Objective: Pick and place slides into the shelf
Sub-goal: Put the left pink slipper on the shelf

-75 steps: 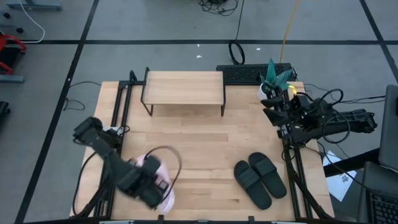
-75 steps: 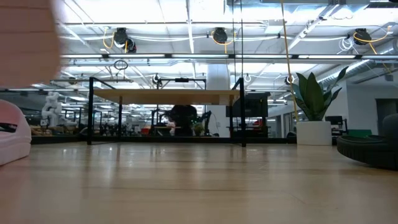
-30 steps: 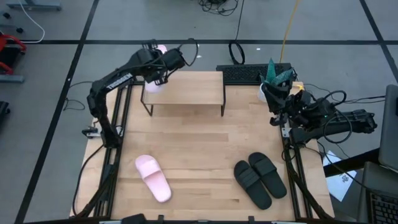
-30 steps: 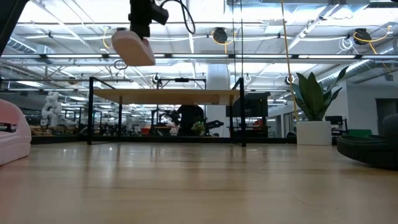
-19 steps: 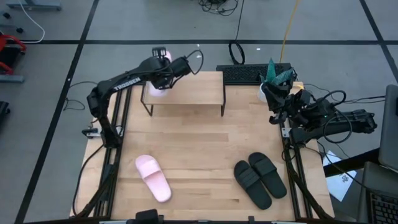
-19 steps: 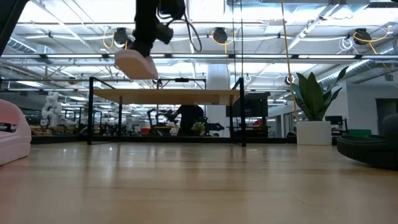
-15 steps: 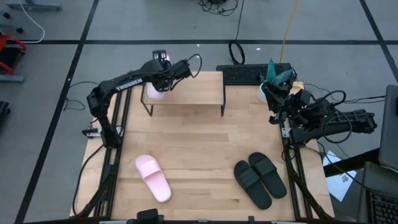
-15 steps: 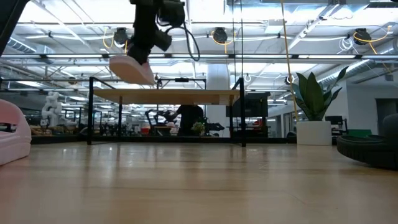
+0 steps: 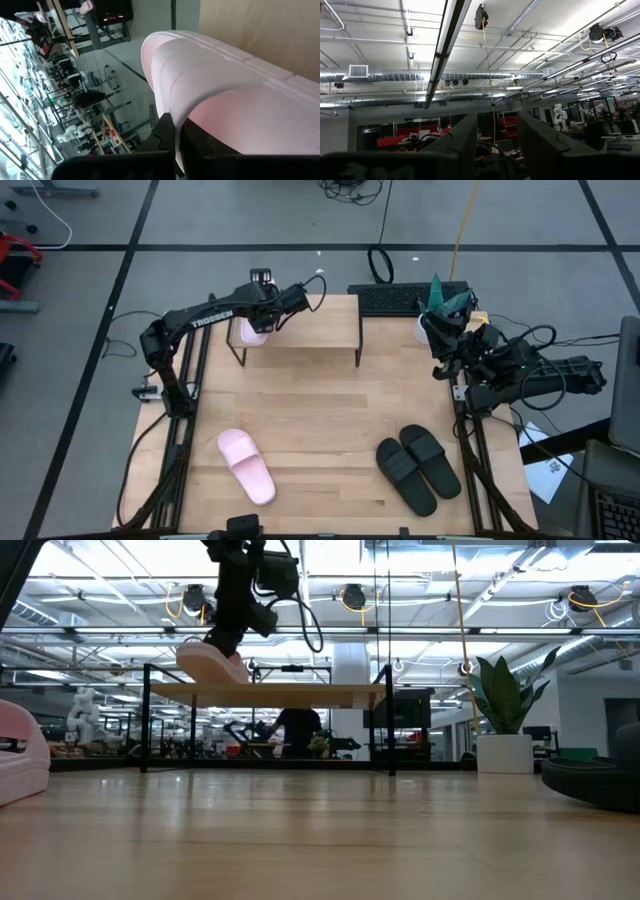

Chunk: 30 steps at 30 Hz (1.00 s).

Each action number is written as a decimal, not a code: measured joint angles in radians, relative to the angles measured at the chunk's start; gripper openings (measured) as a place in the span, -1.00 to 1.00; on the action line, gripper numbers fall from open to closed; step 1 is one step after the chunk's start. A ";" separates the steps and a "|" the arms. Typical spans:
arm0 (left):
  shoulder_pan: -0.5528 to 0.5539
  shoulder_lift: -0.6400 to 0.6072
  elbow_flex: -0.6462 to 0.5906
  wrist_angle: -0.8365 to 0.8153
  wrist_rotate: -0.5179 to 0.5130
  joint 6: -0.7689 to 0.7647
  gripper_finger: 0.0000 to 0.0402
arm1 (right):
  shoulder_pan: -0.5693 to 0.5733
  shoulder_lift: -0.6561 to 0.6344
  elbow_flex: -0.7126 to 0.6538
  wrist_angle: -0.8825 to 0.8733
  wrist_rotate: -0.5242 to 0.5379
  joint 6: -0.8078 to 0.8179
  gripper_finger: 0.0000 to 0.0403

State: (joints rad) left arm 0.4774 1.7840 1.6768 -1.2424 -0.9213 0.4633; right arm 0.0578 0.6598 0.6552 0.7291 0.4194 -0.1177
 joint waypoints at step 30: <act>0.039 0.000 0.000 -0.037 0.023 0.000 -1.00 | 0.000 0.000 0.000 -0.001 0.000 -0.003 -0.35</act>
State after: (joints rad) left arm 0.5159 1.7840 1.6768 -1.2793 -0.8985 0.4633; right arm 0.0578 0.6598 0.6552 0.7285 0.4191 -0.1211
